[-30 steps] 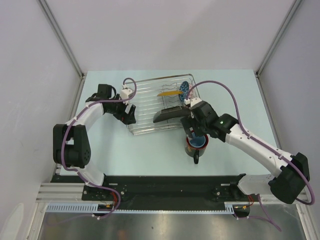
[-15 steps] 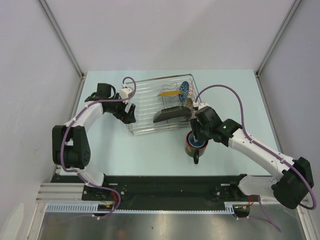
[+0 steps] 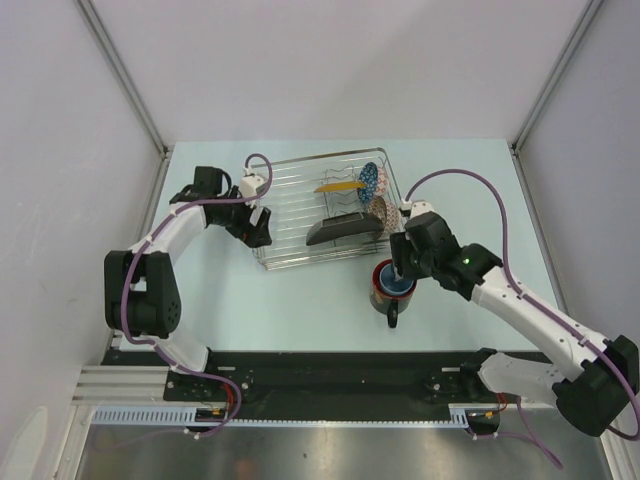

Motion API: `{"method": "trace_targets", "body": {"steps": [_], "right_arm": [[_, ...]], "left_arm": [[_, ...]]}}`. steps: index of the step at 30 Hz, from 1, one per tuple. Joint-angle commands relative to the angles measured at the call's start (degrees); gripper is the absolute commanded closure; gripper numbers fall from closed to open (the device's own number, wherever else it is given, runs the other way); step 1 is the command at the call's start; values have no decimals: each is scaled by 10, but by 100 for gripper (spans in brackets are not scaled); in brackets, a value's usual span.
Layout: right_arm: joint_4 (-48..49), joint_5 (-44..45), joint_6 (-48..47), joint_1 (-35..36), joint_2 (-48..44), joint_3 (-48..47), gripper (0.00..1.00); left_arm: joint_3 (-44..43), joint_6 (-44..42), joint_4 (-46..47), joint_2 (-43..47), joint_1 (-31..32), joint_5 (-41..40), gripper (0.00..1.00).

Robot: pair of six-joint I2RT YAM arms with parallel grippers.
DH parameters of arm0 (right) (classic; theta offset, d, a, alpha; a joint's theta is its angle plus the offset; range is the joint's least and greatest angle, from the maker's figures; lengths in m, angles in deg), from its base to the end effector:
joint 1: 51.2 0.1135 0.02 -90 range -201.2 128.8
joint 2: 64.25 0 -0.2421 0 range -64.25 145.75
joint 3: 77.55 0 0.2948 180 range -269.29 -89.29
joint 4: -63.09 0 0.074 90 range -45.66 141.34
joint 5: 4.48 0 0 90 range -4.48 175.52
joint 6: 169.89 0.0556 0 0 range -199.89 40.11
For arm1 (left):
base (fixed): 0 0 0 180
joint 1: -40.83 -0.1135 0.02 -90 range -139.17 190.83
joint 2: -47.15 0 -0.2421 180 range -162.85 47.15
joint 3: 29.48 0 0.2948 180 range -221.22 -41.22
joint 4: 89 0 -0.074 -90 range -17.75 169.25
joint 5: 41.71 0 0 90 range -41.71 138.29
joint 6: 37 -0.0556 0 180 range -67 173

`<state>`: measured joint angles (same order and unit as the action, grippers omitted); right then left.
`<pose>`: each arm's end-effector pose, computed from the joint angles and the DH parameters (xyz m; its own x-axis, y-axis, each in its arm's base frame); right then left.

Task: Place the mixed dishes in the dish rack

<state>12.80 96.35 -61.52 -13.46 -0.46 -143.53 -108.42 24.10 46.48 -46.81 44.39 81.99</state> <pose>0.2385 0.1714 0.2462 -0.7168 -0.1634 -0.6779 -0.2909 0.9536 0.0777 0.3798 -0.0545 0.1750 -0.5925 0.4397 -0.6749 0.7068 0.6858 -0.1737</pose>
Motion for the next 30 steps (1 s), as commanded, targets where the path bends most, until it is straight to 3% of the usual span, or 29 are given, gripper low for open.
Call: {"method": "trace_targets", "body": {"steps": [1, 26, 30], "right_arm": [[11, 0, 3, -8, -22, -4, 45], [29, -20, -14, -33, 13, 36, 50], [32, -30, -14, -34, 21, 37, 55]], "left_arm": [[-3, 4, 5, 22, -4, 20, 0], [8, 2, 9, 30, -4, 23, 0], [8, 1, 10, 32, -4, 23, 0]]}}
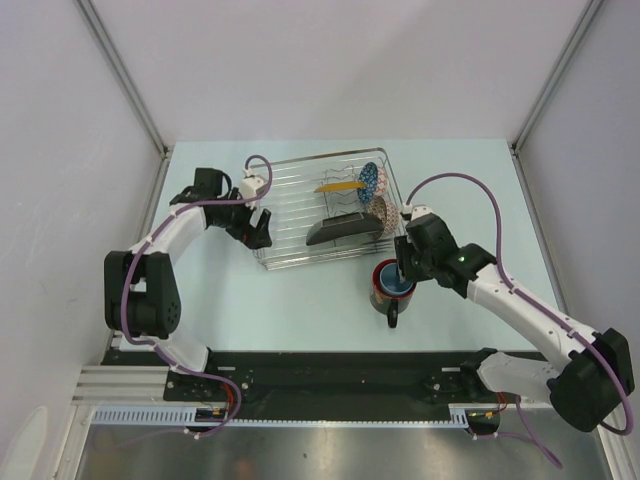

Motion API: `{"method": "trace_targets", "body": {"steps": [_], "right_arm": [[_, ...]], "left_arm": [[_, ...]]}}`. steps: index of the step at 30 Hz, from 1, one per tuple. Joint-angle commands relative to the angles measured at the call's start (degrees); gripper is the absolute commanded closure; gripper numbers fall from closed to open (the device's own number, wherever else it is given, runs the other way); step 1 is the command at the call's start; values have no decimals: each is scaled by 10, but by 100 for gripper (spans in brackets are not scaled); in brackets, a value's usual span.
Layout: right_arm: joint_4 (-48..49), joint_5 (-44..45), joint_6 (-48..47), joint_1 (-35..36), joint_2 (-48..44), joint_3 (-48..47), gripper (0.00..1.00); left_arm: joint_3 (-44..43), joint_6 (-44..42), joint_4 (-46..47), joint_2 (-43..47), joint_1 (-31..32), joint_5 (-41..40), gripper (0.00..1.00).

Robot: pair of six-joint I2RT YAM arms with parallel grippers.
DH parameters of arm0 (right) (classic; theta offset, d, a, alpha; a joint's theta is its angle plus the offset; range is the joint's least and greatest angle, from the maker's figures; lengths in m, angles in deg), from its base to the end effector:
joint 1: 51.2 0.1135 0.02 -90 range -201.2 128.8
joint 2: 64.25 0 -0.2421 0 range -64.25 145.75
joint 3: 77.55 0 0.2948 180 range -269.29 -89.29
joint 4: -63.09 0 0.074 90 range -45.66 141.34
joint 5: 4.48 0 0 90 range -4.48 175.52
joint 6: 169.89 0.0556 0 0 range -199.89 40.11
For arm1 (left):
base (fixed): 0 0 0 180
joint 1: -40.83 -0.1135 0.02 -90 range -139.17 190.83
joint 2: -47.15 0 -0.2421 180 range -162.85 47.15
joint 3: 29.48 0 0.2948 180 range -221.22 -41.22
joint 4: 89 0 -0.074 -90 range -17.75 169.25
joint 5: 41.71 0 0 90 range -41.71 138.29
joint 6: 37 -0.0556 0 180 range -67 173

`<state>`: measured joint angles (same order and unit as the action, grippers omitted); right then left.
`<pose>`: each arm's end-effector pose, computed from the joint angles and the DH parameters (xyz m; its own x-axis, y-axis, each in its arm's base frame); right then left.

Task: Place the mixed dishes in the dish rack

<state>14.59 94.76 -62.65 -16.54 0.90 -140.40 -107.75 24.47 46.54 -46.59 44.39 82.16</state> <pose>0.2471 0.1600 0.2215 -0.7504 -0.1632 -0.6405 -0.2675 0.9611 0.0685 0.3775 -0.0545 0.1725 -0.6011 0.4347 -0.6706 0.7027 0.6872 -0.1844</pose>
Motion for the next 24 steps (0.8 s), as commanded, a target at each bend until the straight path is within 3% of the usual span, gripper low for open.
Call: {"method": "trace_targets", "body": {"steps": [1, 6, 13, 16, 20, 24], "right_arm": [[17, -18, -3, -3, 9, 6, 57], [18, -34, -1, -2, 17, 7, 65], [19, -50, -1, 1, 33, 7, 68], [22, -56, -2, 0, 47, 8, 75], [29, -62, -4, 1, 67, 8, 100], [33, -67, -6, 1, 65, 8, 100]], "left_arm": [[2, -3, 9, 29, -4, 20, 0], [3, -2, 9, 29, -4, 20, 0], [0, 1, 12, 29, -4, 24, 0], [0, 0, 12, 32, -4, 25, 0], [-7, -2, 5, 38, -4, 23, 0], [-21, -1, -5, 50, -5, 27, 0]]}}
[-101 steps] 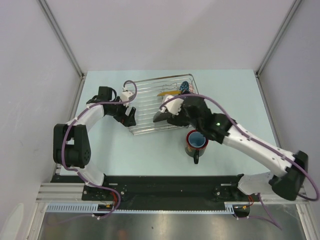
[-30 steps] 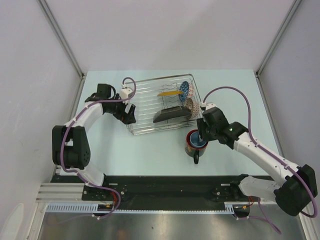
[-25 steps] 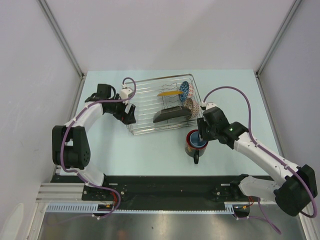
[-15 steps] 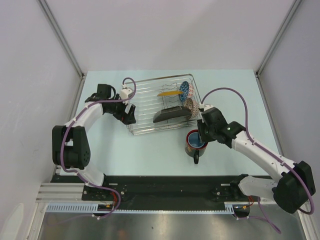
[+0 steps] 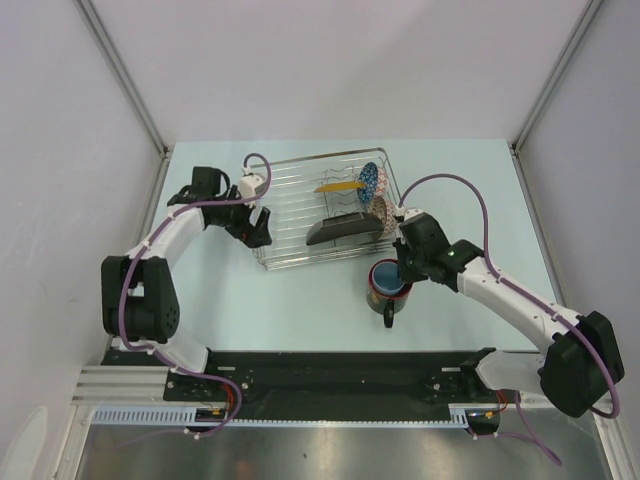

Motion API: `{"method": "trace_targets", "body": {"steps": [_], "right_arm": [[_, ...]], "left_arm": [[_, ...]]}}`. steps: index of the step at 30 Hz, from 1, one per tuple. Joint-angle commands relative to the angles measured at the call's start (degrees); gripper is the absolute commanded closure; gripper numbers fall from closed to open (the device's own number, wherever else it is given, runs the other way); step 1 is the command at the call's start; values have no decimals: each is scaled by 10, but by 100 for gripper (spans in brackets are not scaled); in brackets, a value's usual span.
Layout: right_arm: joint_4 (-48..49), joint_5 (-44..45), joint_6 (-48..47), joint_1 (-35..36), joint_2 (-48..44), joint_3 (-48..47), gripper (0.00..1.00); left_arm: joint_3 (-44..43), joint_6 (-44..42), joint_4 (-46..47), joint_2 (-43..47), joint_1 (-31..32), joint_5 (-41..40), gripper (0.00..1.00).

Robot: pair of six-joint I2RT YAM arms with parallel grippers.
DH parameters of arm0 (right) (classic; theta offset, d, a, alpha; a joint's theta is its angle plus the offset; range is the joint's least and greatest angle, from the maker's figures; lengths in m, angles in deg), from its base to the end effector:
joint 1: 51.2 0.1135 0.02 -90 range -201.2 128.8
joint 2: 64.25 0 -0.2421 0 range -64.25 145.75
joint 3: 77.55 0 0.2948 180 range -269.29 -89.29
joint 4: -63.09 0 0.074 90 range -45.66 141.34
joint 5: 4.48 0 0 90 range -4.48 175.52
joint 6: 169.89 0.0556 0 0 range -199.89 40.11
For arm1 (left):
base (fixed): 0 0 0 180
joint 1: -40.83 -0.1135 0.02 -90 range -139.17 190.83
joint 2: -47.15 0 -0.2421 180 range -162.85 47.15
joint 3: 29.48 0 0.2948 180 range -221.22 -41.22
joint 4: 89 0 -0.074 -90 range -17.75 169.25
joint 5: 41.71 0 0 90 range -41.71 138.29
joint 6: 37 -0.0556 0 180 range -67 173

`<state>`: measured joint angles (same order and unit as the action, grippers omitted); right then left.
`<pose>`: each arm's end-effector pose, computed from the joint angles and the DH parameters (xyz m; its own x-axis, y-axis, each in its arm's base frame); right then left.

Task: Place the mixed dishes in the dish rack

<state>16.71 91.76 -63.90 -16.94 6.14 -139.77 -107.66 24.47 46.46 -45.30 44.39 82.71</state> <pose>0.2559 0.1670 0.1944 -0.7870 -0.2047 -0.5819 -0.3024 0.9503 0.0747 0.3754 -0.0548 0.1802 -0.5861 0.4312 -0.6859 0.7095 0.6820 -0.1775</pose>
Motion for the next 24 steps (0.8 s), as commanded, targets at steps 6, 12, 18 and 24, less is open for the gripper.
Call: {"method": "trace_targets", "body": {"steps": [6, 12, 18, 24], "right_arm": [[-3, -57, 6, 1, -52, -20, 100], [-55, -123, -2, -31, -131, -120, 100], [-13, -250, 58, -87, -173, -186, 100], [202, -387, 148, -111, -150, -174, 100]], "left_arm": [[-63, 4, -27, 53, -5, 26, 0], [-126, 31, -55, 65, -10, 66, 0], [-193, 147, -54, 69, -11, 208, 0], [-137, 511, 262, 89, -10, 399, 0]]}}
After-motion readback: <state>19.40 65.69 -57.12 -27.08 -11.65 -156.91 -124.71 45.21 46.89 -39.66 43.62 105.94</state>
